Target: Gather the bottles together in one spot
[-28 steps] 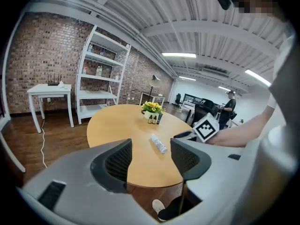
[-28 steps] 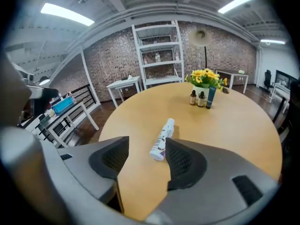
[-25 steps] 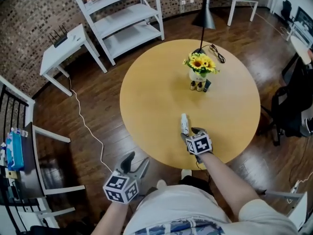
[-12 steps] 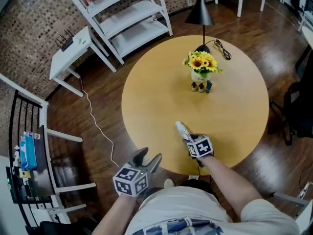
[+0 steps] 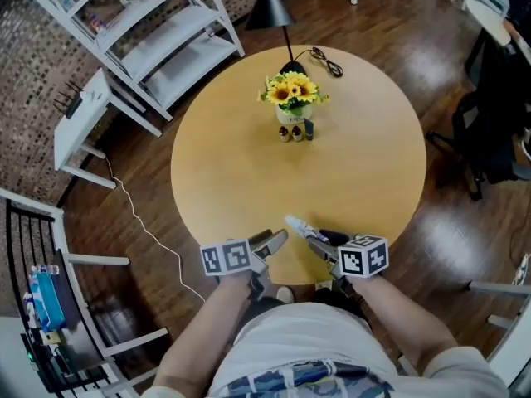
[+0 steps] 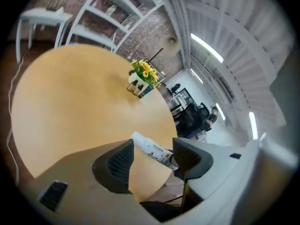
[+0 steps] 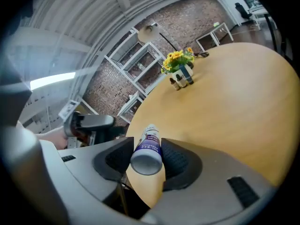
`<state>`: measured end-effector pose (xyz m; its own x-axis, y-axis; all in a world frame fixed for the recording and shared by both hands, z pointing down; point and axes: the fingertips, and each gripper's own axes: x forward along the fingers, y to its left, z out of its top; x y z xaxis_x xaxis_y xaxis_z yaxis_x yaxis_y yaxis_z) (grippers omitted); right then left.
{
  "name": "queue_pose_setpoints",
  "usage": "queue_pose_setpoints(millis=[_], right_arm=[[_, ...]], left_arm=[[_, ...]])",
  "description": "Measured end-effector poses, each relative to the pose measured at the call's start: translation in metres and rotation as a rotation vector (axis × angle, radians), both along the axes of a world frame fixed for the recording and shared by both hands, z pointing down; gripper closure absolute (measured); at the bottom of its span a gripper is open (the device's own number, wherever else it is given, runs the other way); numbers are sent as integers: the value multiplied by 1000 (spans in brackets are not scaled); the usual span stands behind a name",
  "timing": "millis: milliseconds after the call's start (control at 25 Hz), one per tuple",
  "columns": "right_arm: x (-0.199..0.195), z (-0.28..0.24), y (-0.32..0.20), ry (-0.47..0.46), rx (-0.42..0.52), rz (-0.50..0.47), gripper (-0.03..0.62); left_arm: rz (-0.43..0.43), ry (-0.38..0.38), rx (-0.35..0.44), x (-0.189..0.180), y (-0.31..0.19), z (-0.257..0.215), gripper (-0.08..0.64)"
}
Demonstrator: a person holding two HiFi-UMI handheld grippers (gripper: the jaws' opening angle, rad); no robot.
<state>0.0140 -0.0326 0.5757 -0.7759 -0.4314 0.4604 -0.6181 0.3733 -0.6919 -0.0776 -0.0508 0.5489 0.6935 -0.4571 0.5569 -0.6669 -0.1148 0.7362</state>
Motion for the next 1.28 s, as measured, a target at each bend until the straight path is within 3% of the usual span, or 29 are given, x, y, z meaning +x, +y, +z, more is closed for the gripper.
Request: queue_pose_setpoints(millis=[80, 200, 280, 400, 520, 680, 880, 1000, 1120, 1280], right_arm=[[4, -24, 7, -23, 57, 23, 389], [-2, -62, 21, 6, 193, 23, 389], [-14, -79, 35, 56, 287, 11, 388], [-27, -90, 53, 158, 392, 6, 389], [-35, -88, 72, 262, 451, 3, 388], [-44, -81, 87, 439, 513, -4, 387], [-30, -74, 90, 545, 531, 70, 381], [-12, -72, 82, 547, 518, 101, 379], [20, -70, 69, 544, 490, 111, 356], [74, -73, 45, 526, 475, 127, 356]], left_arm=[[-32, 168, -92, 15, -4, 7, 295], [-28, 344, -143, 32, -11, -1, 295], [-23, 410, -158, 32, -13, -10, 298], [42, 433, -151, 26, -9, -25, 373], [146, 411, -112, 25, 3, -39, 400], [317, 364, 27, 33, 14, -67, 416], [514, 294, 258, 65, 31, -99, 431], [606, 179, 436, 89, 28, -112, 434], [647, 6, 603, 114, 5, -114, 436], [581, -142, 702, 147, -50, -104, 436]])
